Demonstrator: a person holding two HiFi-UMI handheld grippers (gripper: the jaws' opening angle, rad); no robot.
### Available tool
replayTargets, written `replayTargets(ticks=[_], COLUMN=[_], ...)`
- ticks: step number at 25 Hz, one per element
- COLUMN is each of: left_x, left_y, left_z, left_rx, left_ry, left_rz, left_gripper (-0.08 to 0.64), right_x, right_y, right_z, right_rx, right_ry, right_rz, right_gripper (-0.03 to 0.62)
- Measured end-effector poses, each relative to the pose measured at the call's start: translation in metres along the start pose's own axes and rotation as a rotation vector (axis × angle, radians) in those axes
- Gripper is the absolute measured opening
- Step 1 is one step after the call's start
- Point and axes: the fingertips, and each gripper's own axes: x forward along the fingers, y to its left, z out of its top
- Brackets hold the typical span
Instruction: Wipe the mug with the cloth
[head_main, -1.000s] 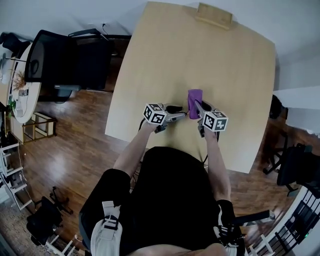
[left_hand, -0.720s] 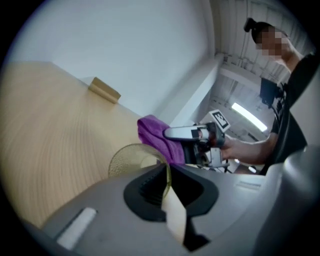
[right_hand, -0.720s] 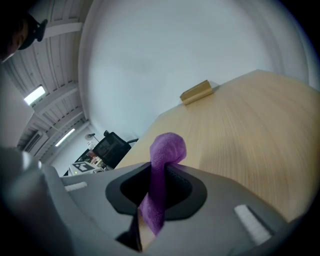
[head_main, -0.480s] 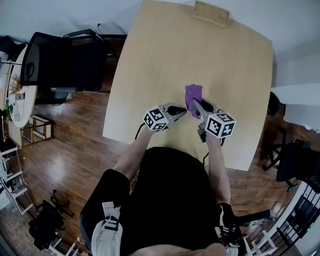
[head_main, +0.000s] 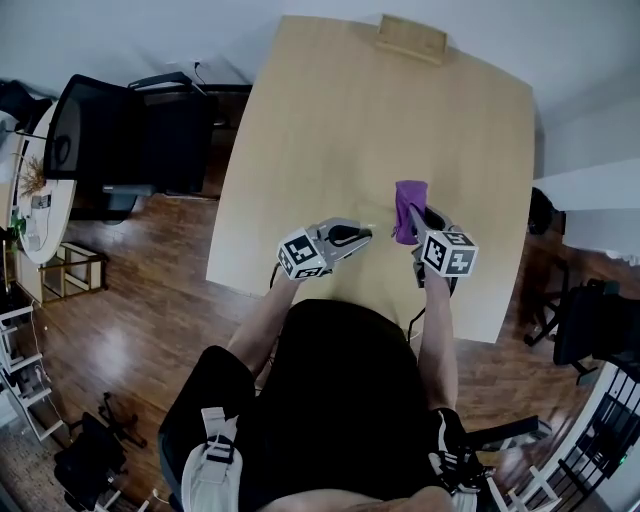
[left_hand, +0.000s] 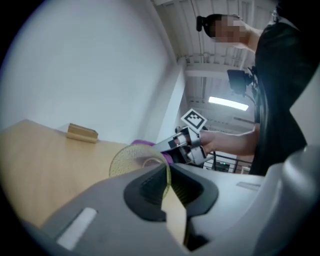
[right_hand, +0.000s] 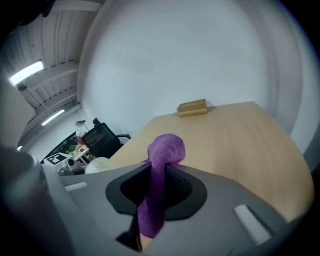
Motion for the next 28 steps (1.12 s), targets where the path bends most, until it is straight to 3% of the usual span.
replayTargets(ticks=[2, 5, 8, 11, 13, 14, 17, 18, 20, 22, 24, 26, 28], left_x=[-0.003, -0.004, 0.001, 0.004, 0.001, -0.002, -0.014, -0.017, -0.019, -0.015, -0.009, -0.004, -0.005], left_y=[-0.005, -0.002, -0.008, -0.02, -0.025, -0.023, -0.007, -0.001, 0.005, 0.004, 0.0, -0.005, -0.01], left_z=[-0.004, -0.012, -0.01, 0.001, 0.008, 0.014, 0.025, 0.025, 0.025, 0.029, 0.036, 0.044, 0.052], left_rx=[0.052, 0.137, 0.207, 0.235, 0.177, 0.109, -0.2, -0.293, -0.395, -0.42, -0.406, -0.379, -0.369], left_ry=[0.04, 0.083, 0.091, 0.074, 0.051, 0.019, -0.101, -0.125, -0.142, -0.147, -0.147, -0.141, -0.147], left_rz=[-0.004, -0.001, -0.016, -0.037, -0.048, -0.049, -0.044, -0.042, -0.041, -0.052, -0.065, -0.075, -0.081], left_gripper=[0.04, 0.04, 0.04, 0.041, 0.041, 0.041, 0.04, 0.04, 0.04, 0.04, 0.04, 0.04, 0.04], right_x=[-0.018, -0.031, -0.021, -0.01, -0.011, -0.012, -0.03, -0.039, -0.052, -0.051, -0.041, -0.03, -0.029], right_y=[-0.008, 0.052, 0.12, 0.119, 0.085, 0.062, 0.012, 0.013, 0.045, 0.097, 0.139, 0.152, 0.144], right_z=[0.011, 0.048, 0.047, 0.029, 0.023, 0.019, 0.018, 0.025, 0.044, 0.05, 0.037, 0.022, 0.021], right_rx=[0.041, 0.032, -0.083, -0.13, -0.098, -0.088, -0.041, -0.037, -0.073, -0.143, -0.237, -0.318, -0.309], right_ry=[-0.035, -0.108, -0.047, 0.025, 0.036, 0.04, -0.015, -0.062, -0.144, -0.158, -0.102, -0.044, -0.044], right_rz=[-0.025, 0.136, 0.283, 0.272, 0.207, 0.151, 0.013, 0.01, 0.085, 0.211, 0.284, 0.275, 0.258], right_gripper=[0.063, 0.063, 0.063, 0.063, 0.063, 0.063, 0.063, 0.063, 0.063, 0.063, 0.063, 0.063, 0.063])
